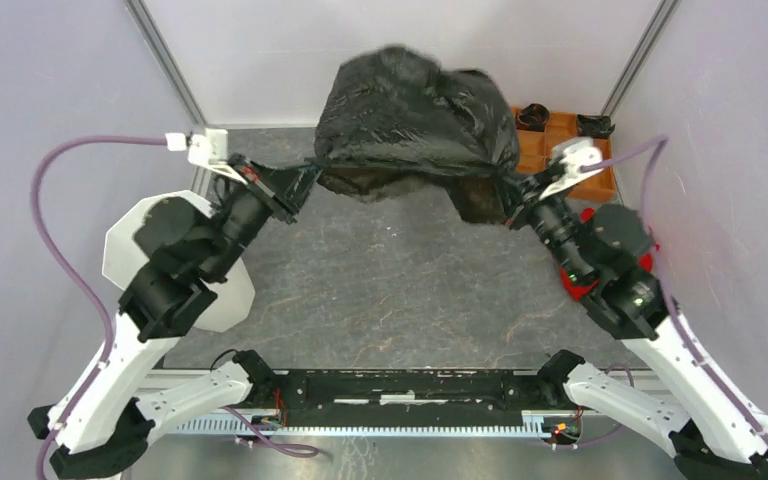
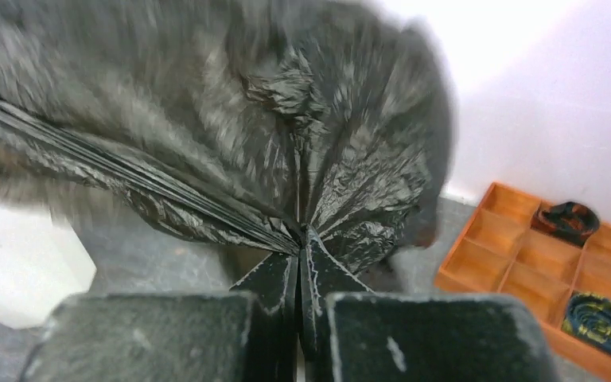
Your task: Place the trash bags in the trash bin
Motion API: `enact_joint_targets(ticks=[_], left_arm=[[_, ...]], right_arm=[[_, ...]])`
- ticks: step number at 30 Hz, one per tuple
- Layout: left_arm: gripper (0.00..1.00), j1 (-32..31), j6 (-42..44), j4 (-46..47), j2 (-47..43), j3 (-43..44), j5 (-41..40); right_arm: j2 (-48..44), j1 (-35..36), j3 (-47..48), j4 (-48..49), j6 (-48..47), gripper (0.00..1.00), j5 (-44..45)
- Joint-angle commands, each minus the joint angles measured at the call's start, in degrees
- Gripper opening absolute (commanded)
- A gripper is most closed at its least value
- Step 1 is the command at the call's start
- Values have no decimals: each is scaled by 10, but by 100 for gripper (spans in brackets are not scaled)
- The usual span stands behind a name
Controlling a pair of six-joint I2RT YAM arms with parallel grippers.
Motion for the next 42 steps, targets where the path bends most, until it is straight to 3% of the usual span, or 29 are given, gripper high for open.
enact_joint_targets(ticks=[1, 5, 9, 14, 21, 26, 28, 32, 33, 38, 42], left_arm=[[2, 0, -51, -110, -5, -155, -105], [2, 0, -86, -145, -22, -261, -93], [2, 0, -76, -131, -52, -244, -97], [2, 0, -47, -155, -49, -154, -121], [2, 0, -67, -189, -76, -189, -125], [2, 0, -94, -212, -39, -201, -104], [2, 0, -138, -207, -20, -216, -78], [2, 0, -190, -122, 25, -277, 91], [2, 0, -192, -111, 27, -281, 105], [2, 0, -171, -121, -12, -240, 121], [2, 1, -200, -97, -17, -186, 165]], right_arm=[[13, -1, -197, -15, 19, 0, -14], [15, -1, -276, -20, 41, 0, -38], [13, -1, -174, -44, -12, 0, -14], [48, -1, -44, -108, -52, 1, 9], [8, -2, -144, -92, -29, 0, -2], [18, -3, -198, -91, -20, 0, -21], [44, -5, -211, -100, -9, 1, -76], [79, -5, -266, -54, 31, 0, -349], [69, -5, -276, -46, 39, 0, -380], [-29, -5, -258, -60, 68, 0, -407], [-32, -6, -120, -74, 104, 0, -390]])
